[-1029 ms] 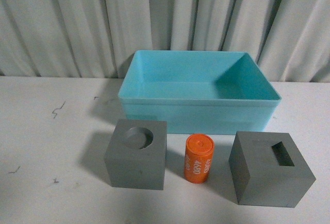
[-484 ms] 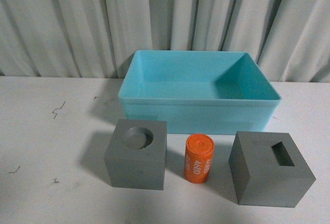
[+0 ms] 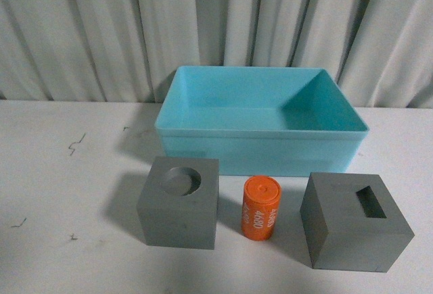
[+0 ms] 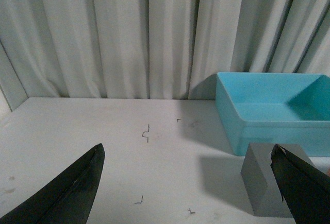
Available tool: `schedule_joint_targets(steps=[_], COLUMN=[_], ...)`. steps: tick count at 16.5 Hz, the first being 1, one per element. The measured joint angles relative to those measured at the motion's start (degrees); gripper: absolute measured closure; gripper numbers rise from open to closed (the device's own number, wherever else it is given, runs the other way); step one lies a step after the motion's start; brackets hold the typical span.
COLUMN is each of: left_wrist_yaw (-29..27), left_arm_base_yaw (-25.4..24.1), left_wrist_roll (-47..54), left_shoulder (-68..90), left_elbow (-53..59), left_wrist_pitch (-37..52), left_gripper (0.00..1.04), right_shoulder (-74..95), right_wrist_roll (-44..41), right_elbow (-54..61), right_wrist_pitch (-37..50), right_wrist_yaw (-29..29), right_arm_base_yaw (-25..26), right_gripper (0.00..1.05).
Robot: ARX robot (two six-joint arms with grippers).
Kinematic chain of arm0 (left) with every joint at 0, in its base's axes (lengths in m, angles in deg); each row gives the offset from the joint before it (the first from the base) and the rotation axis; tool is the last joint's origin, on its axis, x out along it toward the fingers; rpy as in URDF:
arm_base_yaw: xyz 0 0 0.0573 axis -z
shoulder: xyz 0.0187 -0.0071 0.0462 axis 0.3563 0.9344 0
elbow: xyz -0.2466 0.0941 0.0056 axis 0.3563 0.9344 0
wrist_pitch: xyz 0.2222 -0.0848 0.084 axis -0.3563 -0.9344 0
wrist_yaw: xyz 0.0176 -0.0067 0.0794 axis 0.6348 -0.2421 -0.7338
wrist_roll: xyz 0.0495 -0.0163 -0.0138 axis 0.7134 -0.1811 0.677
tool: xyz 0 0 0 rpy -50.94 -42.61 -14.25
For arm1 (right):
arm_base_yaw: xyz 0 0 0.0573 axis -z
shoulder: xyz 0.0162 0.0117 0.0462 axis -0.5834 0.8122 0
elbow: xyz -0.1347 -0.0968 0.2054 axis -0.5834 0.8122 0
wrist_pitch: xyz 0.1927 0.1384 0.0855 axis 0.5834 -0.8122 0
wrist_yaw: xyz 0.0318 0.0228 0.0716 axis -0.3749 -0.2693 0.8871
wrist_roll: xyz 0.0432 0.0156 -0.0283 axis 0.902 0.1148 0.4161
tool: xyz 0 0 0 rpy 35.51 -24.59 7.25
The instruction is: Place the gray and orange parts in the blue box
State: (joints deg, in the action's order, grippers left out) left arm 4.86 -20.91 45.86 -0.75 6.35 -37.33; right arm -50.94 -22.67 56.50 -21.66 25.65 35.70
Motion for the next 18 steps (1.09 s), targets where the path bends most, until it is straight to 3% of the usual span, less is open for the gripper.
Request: schedule_joint_targets(steps=[6,7,8,9,11,13,18], left_wrist_yaw=[0.0,-0.02,0.13,0.0,-0.02,-0.02,0.0], left_arm_base_yaw=[0.0,0.0,0.0,0.02,0.02,0.02,0.02], left_wrist_roll=[0.0,-0.02,0.0,0.0,0.0,0.0,0.0], left_shoulder=[0.0,0.0,0.0,0.0,0.0,0.0,0.0], left_elbow=[0.0,0.0,0.0,0.0,0.0,0.0,0.0], left_wrist_pitch=[0.0,-0.02,0.02,0.02,0.0,0.0,0.0], left_gripper=[0.07,0.07,0.07,0.07,0.07,0.07,0.07], right_shoulder=[0.0,3.98,15.91,25.7,38.51,54.31,74.2], right_wrist_roll=[0.0,1.77,3.39,3.67,1.42,-4.76,-5.51], right_elbow=[0.0,-3.56,-8.7,-12.59,-20.48,-28.65,-36.39], right_wrist_pitch=[0.0,-10.56,-15.82,-11.63,-3.85,-2.67,-1.36], right_wrist_yaw=[0.0,1.88,4.83,8.26,15.65,18.58,11.96], right_arm_base_yaw=[0.0,0.9,4.07,7.67,10.25,8.59,0.31], right_gripper=[0.06,0.06,0.06,0.06,0.06,0.06,0.06])
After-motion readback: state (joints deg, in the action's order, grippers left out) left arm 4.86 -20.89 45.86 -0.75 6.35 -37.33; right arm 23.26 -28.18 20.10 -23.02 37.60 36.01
